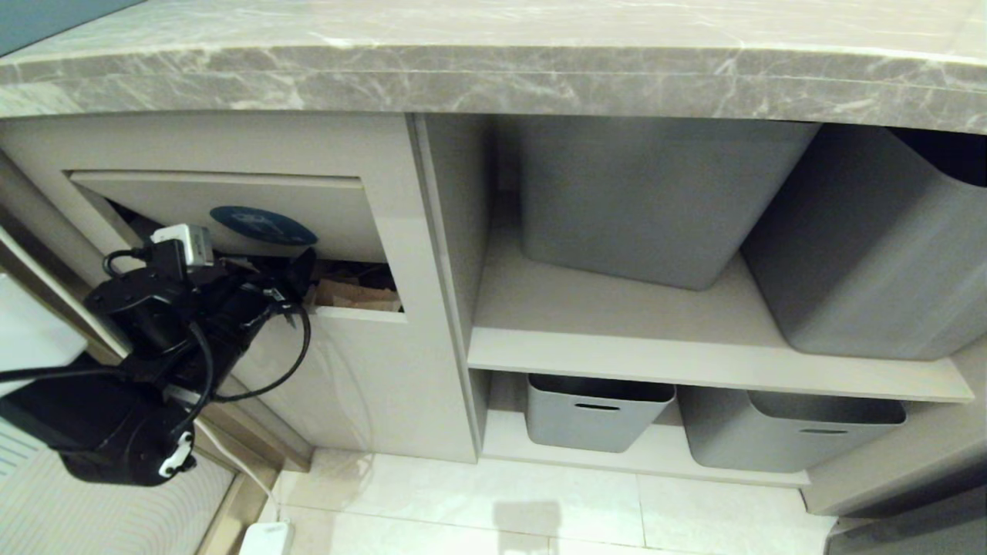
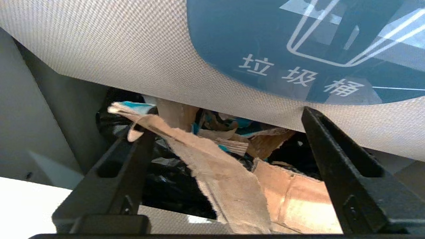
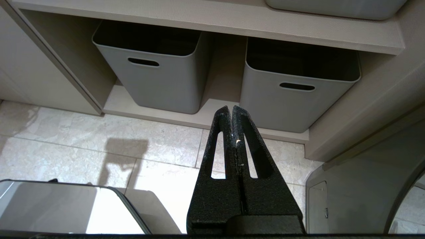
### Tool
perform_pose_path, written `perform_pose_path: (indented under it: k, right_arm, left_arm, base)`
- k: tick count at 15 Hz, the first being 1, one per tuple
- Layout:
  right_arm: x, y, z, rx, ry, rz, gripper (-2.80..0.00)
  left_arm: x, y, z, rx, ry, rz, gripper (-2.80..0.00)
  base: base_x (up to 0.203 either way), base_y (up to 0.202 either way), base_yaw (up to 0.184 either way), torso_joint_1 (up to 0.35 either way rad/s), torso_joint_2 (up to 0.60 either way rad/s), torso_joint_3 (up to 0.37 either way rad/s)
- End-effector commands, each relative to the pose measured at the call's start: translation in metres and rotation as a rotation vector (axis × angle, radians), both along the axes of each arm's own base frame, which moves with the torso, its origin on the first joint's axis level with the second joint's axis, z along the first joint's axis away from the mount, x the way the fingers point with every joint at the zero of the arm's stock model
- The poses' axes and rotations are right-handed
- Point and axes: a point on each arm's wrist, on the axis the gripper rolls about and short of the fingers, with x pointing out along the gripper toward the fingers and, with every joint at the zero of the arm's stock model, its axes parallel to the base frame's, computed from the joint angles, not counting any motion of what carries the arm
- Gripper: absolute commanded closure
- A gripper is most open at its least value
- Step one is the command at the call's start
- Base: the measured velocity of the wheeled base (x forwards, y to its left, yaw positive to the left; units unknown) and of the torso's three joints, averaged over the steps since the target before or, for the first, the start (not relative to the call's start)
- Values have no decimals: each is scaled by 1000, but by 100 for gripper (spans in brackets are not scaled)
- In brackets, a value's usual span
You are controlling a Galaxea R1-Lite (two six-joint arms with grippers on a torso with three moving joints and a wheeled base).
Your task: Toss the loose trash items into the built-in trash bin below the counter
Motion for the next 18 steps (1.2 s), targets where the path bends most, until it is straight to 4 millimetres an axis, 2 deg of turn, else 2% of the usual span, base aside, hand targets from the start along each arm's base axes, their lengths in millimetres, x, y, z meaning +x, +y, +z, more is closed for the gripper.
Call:
perform_pose_path:
  k: [1, 6, 13, 16, 18]
  right_arm:
    - [0, 0, 0, 0, 2, 2, 0]
    - [0, 0, 0, 0, 2, 2, 0]
    - [0, 0, 0, 0, 2, 2, 0]
    - [0, 0, 0, 0, 2, 1, 0]
    - [0, 0, 0, -1, 2, 0, 0]
  left_arm:
    - [0, -2, 2, -17, -13, -23, -280]
    - [11, -8, 14, -45, -72, -80, -280]
    - [11, -17, 12, -51, -64, -116, -280]
    - [2, -16, 8, -49, -34, -113, -280]
    - [-16, -13, 9, -46, -13, -111, -280]
  base:
    - [0, 0, 0, 0, 0, 0]
    - [0, 0, 0, 0, 0, 0]
    - [0, 0, 0, 0, 0, 0]
    - [0, 0, 0, 0, 0, 0]
    - [0, 0, 0, 0, 0, 0]
